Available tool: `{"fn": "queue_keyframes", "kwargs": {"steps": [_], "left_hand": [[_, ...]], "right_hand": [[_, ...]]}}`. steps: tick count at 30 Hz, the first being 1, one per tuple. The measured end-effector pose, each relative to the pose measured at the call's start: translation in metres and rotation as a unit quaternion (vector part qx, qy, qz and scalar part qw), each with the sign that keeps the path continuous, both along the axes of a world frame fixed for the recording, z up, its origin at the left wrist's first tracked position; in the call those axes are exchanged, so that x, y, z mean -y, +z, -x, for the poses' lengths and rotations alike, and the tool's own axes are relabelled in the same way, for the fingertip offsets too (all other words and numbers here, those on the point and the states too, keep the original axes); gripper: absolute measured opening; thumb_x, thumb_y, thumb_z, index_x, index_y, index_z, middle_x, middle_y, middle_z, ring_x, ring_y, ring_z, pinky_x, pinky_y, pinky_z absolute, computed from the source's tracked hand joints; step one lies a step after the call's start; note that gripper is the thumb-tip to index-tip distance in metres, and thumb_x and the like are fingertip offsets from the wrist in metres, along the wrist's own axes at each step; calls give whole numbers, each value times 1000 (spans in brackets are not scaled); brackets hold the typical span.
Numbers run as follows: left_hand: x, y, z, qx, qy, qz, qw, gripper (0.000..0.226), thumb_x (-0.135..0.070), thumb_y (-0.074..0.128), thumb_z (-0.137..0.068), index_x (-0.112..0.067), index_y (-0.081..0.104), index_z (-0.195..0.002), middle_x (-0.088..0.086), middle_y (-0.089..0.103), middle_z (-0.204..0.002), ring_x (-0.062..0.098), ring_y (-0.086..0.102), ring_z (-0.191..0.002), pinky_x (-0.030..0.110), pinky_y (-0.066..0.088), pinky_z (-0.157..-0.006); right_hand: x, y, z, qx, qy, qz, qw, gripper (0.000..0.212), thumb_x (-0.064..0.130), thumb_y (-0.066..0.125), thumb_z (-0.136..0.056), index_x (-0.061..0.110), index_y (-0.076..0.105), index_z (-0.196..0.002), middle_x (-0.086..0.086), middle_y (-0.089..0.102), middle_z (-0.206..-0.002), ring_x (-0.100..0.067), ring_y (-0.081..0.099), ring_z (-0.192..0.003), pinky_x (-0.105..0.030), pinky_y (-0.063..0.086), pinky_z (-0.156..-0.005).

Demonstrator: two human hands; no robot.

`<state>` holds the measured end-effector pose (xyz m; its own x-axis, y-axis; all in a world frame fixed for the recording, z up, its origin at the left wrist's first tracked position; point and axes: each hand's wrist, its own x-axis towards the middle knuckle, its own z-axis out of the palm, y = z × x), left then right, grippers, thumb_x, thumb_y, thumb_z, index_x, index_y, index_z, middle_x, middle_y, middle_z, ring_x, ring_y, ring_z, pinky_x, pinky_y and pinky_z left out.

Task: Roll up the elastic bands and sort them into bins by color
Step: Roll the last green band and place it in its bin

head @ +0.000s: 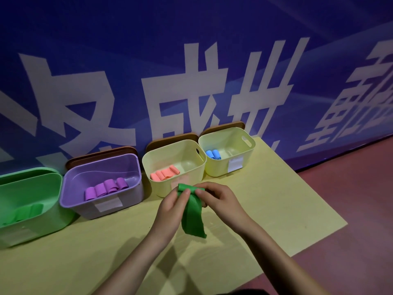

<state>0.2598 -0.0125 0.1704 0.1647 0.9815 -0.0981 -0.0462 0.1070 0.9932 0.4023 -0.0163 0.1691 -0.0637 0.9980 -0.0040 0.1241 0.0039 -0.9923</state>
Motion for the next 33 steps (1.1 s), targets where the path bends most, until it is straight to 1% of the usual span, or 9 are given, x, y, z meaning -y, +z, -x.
{"fn": "queue_keyframes", "kwargs": {"steps": [4, 8, 12, 16, 19, 23, 26, 29, 33], "left_hand": [[-3, -4, 1, -6, -9, -3, 1000, 23, -7, 46, -97, -18, 66, -93, -14, 69, -75, -6, 59, -73, 10, 44, -66], [-3, -8, -5, -18, -10, 1, 1000, 22, -7, 47, -97, -18, 66, -93, -4, 68, -84, 1, 60, -77, 13, 45, -68], [-2, -11, -11, -22, 4, 0, 1000, 22, -8, 47, -98, -19, 66, -93, 4, 68, -90, 11, 60, -83, 22, 45, -73], [-2, -9, -16, 28, 45, 51, 997, 21, -12, 49, -97, -19, 68, -92, 2, 70, -86, 15, 62, -82, 27, 45, -73], [-2, -7, -17, 108, 44, 97, 989, 20, -16, 50, -96, -14, 69, -102, 6, 73, -96, 16, 65, -91, 29, 48, -80], [-5, -6, -17, 113, 47, 106, 987, 23, -21, 49, -97, -15, 69, -106, 7, 72, -105, 17, 65, -99, 36, 46, -91], [-9, 0, -15, 87, 38, 111, 989, 26, -23, 45, -99, -16, 70, -97, 3, 74, -89, 14, 68, -83, 28, 51, -74], [-9, 5, -13, 33, 0, 116, 993, 32, -26, 41, -101, -10, 67, -91, 9, 67, -66, 11, 52, -47, 20, 37, -45], [-11, 3, -12, -5, 11, 90, 996, 35, -25, 40, -102, -11, 67, -85, 12, 61, -58, 12, 38, -40, 19, 28, -39]], "right_hand": [[0, 1, -2, 1, -28, -23, 999, 19, 6, 65, -88, 23, 73, -90, 3, 69, -81, -7, 56, -72, -19, 47, -70], [1, -5, -3, -11, -58, -16, 998, 9, 4, 67, -84, 13, 70, -83, -9, 65, -79, -11, 52, -70, -26, 44, -69], [3, -8, -5, 27, -68, -38, 997, 11, 8, 66, -83, 16, 65, -76, -3, 58, -70, -8, 46, -64, -24, 40, -64], [1, -9, -2, 48, -79, -83, 992, 3, 10, 65, -81, 13, 66, -79, -5, 62, -75, -4, 48, -65, -20, 42, -65], [-3, -7, -1, 29, -82, -96, 992, 15, 3, 66, -83, 17, 70, -86, 7, 62, -80, -8, 51, -70, -22, 43, -67], [-4, -5, 1, 23, -95, -124, 987, 26, 5, 63, -82, 29, 71, -91, 9, 66, -87, -19, 58, -80, -27, 47, -73], [-5, -10, 3, 34, -116, -128, 984, 30, 4, 64, -82, 30, 71, -96, 6, 63, -87, -15, 56, -78, -21, 47, -73], [-6, -12, 2, 31, -123, -128, 984, 36, -2, 65, -83, 28, 73, -103, -2, 59, -86, -12, 55, -77, -14, 44, -74], [-10, -13, 6, 46, -112, -155, 981, 40, -3, 65, -82, 31, 73, -102, 3, 57, -85, -12, 57, -81, -14, 44, -77]]}}
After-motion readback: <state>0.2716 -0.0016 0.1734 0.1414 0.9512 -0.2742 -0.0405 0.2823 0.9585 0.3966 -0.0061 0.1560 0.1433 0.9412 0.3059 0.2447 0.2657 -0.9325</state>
